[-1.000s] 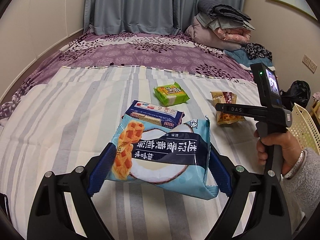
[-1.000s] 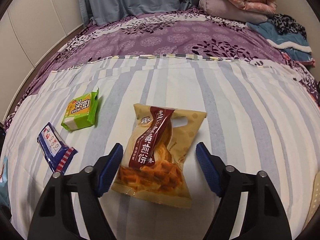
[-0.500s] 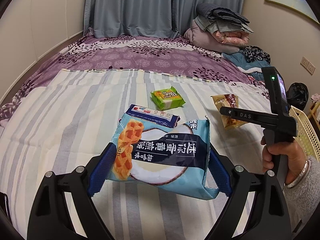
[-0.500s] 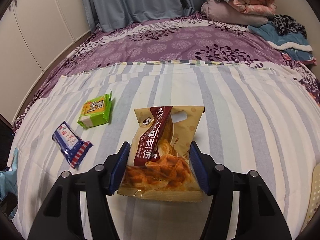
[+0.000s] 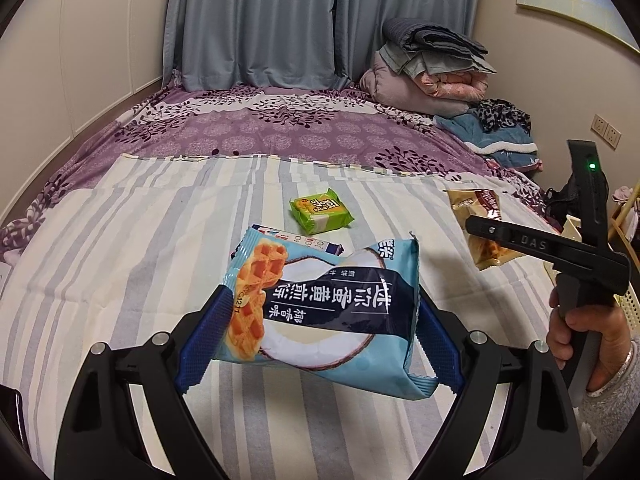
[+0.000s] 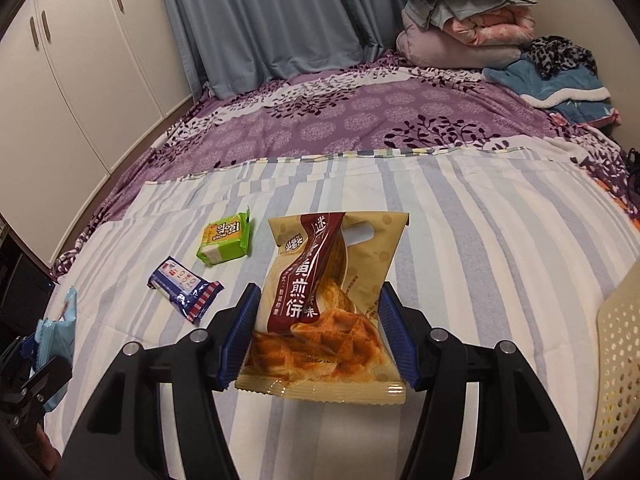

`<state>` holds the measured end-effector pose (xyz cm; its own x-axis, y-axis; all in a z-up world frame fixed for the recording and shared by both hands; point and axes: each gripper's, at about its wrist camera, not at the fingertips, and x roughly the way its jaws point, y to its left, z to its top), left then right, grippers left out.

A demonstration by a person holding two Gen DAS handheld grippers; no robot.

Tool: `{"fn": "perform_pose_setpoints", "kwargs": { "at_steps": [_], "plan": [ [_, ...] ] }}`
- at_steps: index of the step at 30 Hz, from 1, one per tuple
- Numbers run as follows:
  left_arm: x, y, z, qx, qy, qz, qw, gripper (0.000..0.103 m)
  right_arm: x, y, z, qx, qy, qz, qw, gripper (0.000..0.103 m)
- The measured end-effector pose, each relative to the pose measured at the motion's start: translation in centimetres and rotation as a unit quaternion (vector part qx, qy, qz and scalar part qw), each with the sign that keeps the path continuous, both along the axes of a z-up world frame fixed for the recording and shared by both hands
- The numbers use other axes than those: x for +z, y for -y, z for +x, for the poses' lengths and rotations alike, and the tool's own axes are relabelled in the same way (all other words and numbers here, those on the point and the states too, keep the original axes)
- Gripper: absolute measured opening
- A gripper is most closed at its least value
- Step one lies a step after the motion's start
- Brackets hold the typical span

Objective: Organize snacks
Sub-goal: 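Carry both held packets toward the cream basket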

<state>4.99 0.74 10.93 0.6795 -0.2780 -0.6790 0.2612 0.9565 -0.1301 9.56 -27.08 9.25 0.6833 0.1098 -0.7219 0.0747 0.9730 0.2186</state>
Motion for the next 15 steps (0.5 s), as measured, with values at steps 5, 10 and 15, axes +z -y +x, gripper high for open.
{"fn": "perform_pose_setpoints", "kwargs": {
  "at_steps": [5, 10, 15],
  "plan": [
    [0.7, 0.5, -0.5, -0.006, 0.009, -0.001, 0.9999, 0.089, 1.8, 1.1, -2.5, -0.007, 0.022, 0.004, 1.0, 0.06],
    [1.4, 1.1, -1.0, -0.014, 0.017, -0.002, 0.9998, 0.089, 3.5, 2.6, -4.7, -0.024, 0.042, 0.009, 0.999, 0.06],
    [2.2, 2.0, -1.5, -0.023, 0.026, -0.003, 0.9994, 0.089, 4.9, 4.8, -7.2, -0.046, 0.058, 0.013, 0.997, 0.06]
  ]
}}
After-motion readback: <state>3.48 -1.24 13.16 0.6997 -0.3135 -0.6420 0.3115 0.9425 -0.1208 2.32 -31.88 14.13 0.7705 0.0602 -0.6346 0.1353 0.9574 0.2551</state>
